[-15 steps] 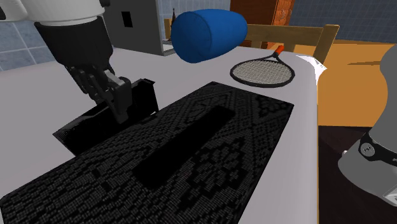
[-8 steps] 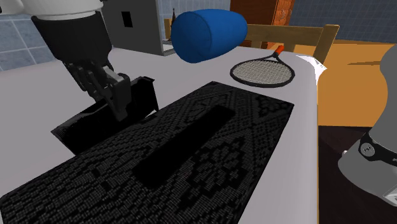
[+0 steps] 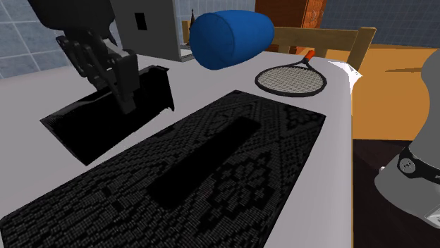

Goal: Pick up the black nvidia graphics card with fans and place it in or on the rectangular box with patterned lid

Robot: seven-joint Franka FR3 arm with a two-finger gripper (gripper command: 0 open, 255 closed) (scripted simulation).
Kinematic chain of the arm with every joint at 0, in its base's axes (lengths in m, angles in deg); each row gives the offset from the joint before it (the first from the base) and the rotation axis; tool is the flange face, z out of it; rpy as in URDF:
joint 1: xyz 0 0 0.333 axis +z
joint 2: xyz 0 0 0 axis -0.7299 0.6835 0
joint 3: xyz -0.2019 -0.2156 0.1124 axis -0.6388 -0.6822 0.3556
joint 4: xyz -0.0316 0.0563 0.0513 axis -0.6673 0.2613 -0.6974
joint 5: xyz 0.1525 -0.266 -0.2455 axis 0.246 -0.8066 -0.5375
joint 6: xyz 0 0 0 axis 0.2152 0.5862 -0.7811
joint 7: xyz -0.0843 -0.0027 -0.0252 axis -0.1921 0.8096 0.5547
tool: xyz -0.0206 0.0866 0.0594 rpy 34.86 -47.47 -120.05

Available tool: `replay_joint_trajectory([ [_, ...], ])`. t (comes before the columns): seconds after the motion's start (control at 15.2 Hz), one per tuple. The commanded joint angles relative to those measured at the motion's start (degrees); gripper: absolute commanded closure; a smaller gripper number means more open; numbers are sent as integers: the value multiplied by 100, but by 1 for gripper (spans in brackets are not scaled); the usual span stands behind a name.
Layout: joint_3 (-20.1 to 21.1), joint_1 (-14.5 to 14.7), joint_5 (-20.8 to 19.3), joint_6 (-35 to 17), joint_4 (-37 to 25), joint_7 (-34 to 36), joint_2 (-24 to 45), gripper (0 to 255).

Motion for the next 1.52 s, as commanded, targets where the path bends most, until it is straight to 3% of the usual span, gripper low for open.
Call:
replay_joint_trajectory([
  [0.0,-3,-7,7,164,-202,-37,30,255],
  [0.86,-10,10,30,1275,-1532,-195,239,255],
  [1.45,-30,24,38,2321,-3140,-347,789,255],
])
